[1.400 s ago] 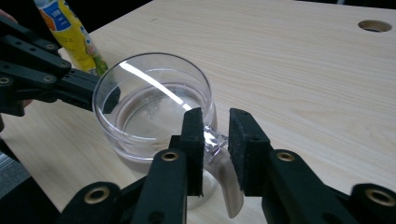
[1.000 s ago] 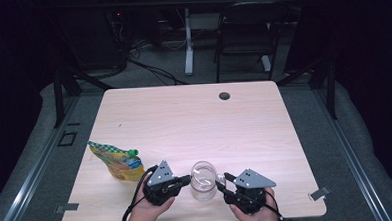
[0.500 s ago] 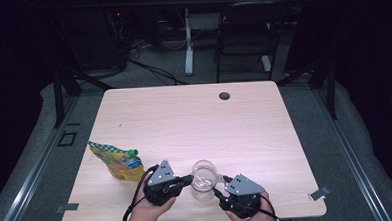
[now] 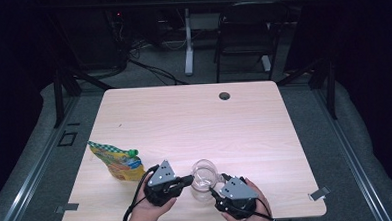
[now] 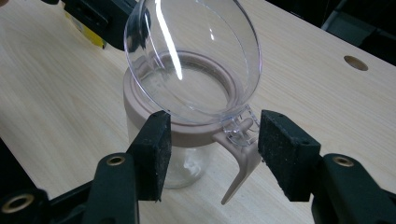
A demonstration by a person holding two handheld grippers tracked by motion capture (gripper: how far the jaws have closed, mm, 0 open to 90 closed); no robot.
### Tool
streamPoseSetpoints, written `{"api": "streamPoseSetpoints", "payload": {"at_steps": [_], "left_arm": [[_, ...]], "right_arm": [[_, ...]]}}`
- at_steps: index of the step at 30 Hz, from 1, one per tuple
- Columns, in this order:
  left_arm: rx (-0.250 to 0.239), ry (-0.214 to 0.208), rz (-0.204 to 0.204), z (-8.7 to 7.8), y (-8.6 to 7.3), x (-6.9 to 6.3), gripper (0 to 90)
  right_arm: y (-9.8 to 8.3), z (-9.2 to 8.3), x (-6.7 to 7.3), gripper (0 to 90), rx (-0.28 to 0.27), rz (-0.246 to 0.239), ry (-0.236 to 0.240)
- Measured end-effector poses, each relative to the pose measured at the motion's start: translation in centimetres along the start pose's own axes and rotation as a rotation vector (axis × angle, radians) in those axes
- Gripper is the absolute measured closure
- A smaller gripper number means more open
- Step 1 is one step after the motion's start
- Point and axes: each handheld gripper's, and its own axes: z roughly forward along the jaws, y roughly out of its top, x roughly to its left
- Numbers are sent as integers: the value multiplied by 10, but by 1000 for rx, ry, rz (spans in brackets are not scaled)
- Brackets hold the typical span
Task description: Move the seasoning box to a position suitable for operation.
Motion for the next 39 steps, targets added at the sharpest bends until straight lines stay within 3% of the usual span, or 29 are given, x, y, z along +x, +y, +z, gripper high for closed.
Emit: {"api": "streamPoseSetpoints", "payload": {"at_steps": [15, 39], "left_arm": [[13, -3, -12, 6, -6, 4, 889], [12, 5, 13, 7, -6, 2, 900]], "right_arm": [[-1, 0, -2, 456, -11, 25, 13], [-3, -7, -3, 499, -51, 44, 4]]}}
